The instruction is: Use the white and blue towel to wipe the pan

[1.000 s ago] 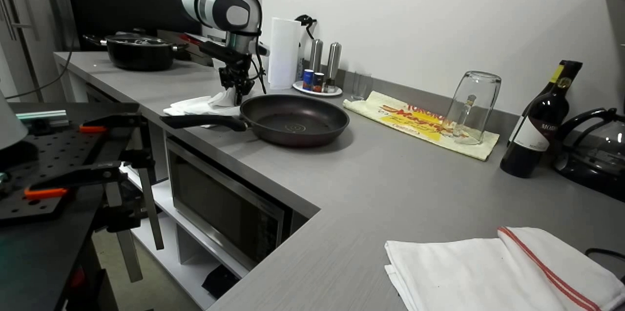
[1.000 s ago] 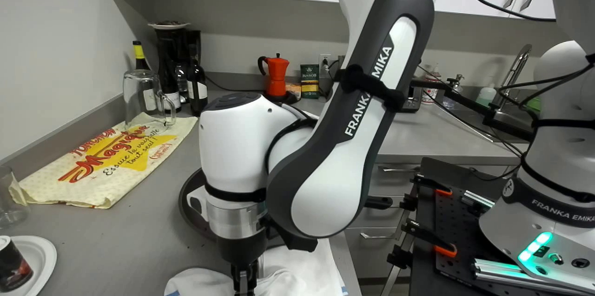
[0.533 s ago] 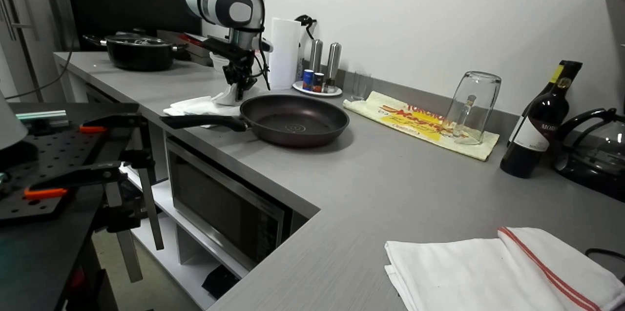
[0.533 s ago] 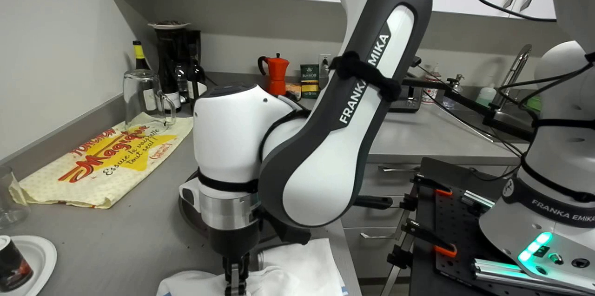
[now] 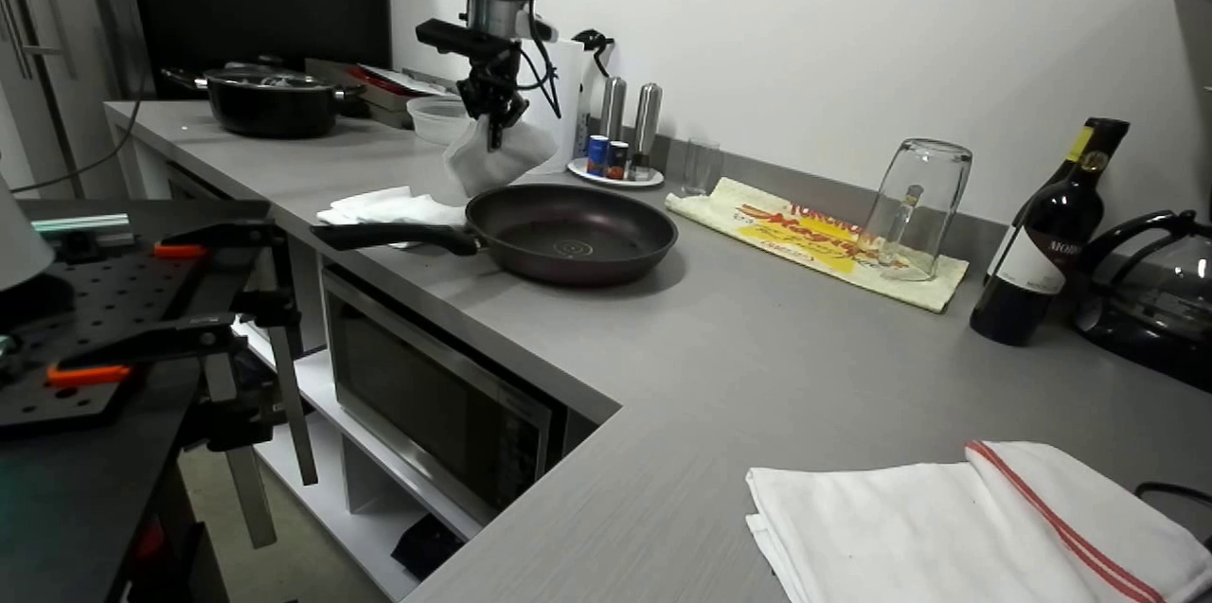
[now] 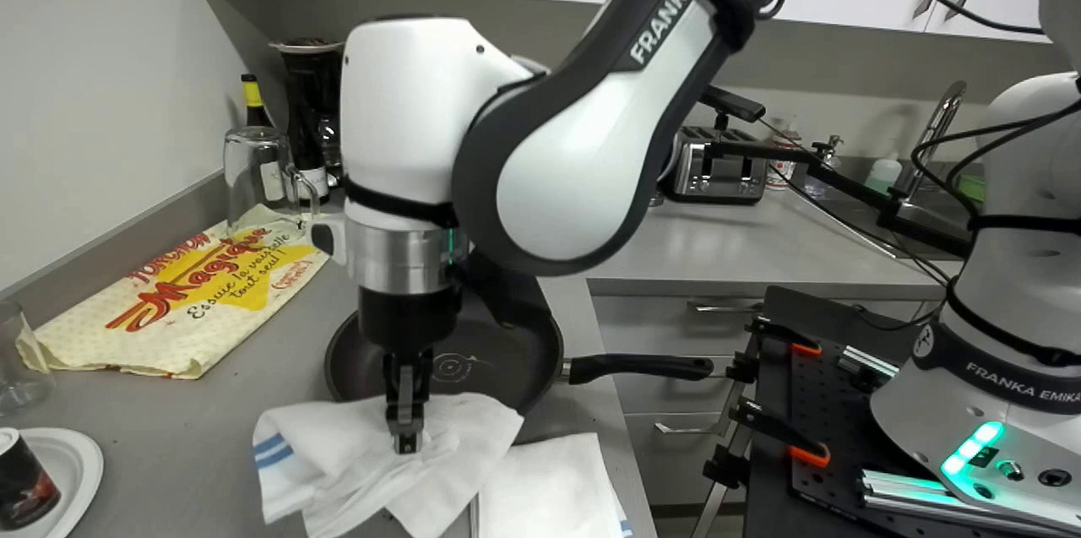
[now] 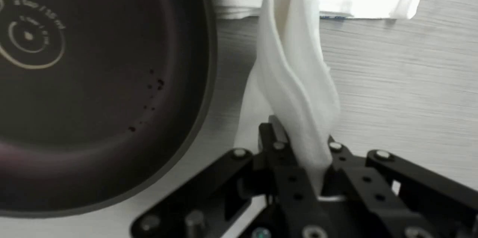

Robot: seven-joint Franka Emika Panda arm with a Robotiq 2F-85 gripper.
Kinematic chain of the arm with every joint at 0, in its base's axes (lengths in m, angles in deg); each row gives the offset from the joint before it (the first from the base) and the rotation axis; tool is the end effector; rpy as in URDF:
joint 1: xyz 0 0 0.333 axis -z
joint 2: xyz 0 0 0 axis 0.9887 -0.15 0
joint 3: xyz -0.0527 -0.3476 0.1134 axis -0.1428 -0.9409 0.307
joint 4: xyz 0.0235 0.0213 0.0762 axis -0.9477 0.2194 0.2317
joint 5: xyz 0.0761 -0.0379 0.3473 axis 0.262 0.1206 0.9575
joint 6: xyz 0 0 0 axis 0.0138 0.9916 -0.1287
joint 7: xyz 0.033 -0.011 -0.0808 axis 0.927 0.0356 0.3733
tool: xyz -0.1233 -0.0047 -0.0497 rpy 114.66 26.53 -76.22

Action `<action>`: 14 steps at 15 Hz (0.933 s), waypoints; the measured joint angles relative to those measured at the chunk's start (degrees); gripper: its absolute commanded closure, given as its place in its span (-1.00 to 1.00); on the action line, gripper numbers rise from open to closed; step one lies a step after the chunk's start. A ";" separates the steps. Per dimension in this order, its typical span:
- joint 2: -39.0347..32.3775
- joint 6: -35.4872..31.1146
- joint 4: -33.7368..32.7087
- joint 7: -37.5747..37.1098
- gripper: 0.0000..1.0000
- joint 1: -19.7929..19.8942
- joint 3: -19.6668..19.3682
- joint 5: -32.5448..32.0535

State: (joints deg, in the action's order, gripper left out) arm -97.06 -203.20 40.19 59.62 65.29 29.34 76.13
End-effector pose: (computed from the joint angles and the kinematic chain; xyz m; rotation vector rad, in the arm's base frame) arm 0.5041 0.2999 0.2678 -2.8719 -1.0268 -0.0920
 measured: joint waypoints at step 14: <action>7.12 11.96 1.42 15.22 0.93 13.87 -1.07 14.13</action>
State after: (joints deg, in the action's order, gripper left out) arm -89.94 -191.24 41.61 74.84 79.16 28.27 90.26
